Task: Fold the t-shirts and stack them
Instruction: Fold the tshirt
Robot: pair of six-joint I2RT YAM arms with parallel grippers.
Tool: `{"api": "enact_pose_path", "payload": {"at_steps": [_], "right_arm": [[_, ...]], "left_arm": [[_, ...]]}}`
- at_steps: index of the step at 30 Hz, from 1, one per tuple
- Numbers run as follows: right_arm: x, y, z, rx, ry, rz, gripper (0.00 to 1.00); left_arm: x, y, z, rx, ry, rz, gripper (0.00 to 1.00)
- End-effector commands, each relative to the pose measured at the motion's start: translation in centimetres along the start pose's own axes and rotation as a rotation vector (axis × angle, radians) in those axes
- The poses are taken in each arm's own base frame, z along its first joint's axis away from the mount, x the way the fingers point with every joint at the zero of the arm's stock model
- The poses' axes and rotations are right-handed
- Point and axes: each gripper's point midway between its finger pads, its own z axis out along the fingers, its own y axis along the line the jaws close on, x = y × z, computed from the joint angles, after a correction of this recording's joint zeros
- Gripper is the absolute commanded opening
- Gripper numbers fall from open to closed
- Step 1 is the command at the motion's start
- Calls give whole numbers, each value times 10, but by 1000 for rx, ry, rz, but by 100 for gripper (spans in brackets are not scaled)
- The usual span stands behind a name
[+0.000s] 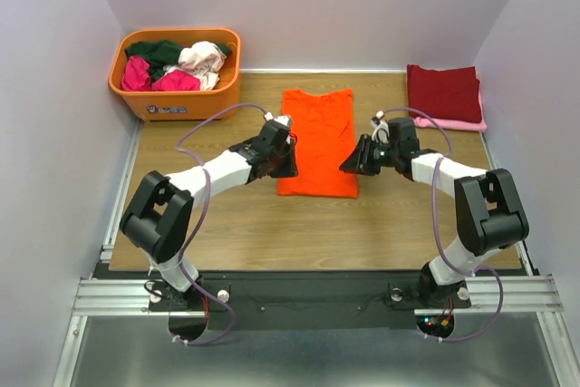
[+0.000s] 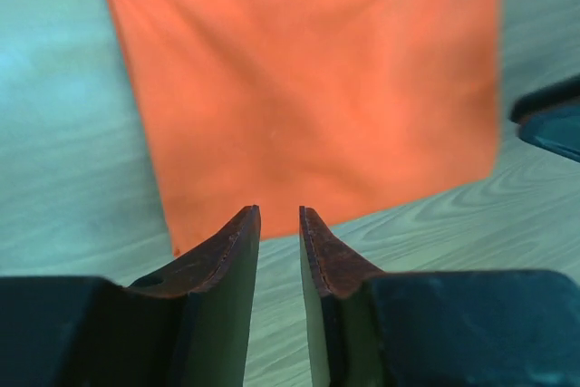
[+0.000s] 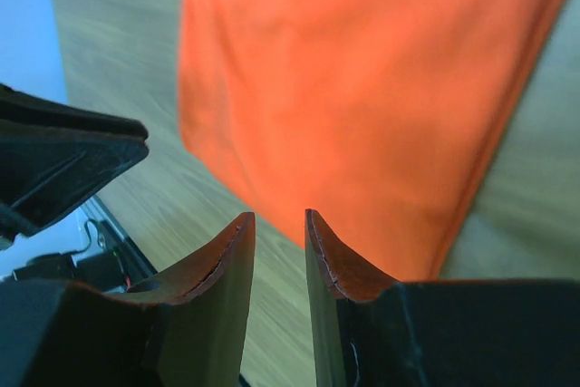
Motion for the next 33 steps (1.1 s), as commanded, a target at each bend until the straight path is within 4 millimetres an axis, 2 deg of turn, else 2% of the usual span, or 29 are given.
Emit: {"api": "enact_pose_path", "payload": {"at_steps": [1,5,7,10,11,12,13,14,15,16,17,18,19,22,24,25,27,28,29,31,33], "right_arm": [[26,-17,1,45,31,48,34],[49,-47,5,127,64,60,34],[63,-58,8,145,101,86,34],[85,-71,4,186,138,117,34],[88,-72,1,193,140,122,34],[91,-73,0,193,143,124,34],[107,-77,-6,213,179,150,34],[109,-74,-10,207,181,152,34],[120,-76,-15,224,205,173,34],[120,-75,-18,227,204,173,34],[128,-76,-23,236,219,183,34],[125,-69,-28,229,201,170,34],[133,-70,-35,241,221,184,34],[134,-60,-51,247,214,153,34],[135,-55,-59,250,216,138,34],[135,-47,-66,240,216,132,35],[127,-32,-74,205,192,113,35],[123,-21,-82,190,165,92,36],[118,-14,-86,177,143,79,37],[105,-2,-98,181,90,59,41],[103,-4,-106,230,73,55,48]], "left_arm": [[35,23,17,-78,91,-37,33],[54,39,28,-133,128,-51,29],[68,45,33,-145,174,-54,29],[97,52,30,-144,249,-78,26],[114,60,27,-160,285,-78,26],[122,63,23,-166,299,-84,25],[126,63,17,-161,304,-104,25],[142,70,11,-175,332,-115,25],[143,65,2,-151,325,-121,25],[148,64,-3,-146,327,-132,25],[159,65,-10,-146,341,-153,25],[161,60,-16,-131,338,-159,25],[161,47,-26,-94,320,-145,25],[172,28,-46,-66,320,-137,25],[181,26,-56,-79,332,-160,26],[176,23,-62,-68,306,-175,28],[173,23,-74,-84,276,-190,43],[158,24,-81,-94,199,-220,52],[152,25,-85,-102,174,-229,65],[141,30,-95,-131,121,-250,69],[139,32,-98,-152,115,-255,70]]}}
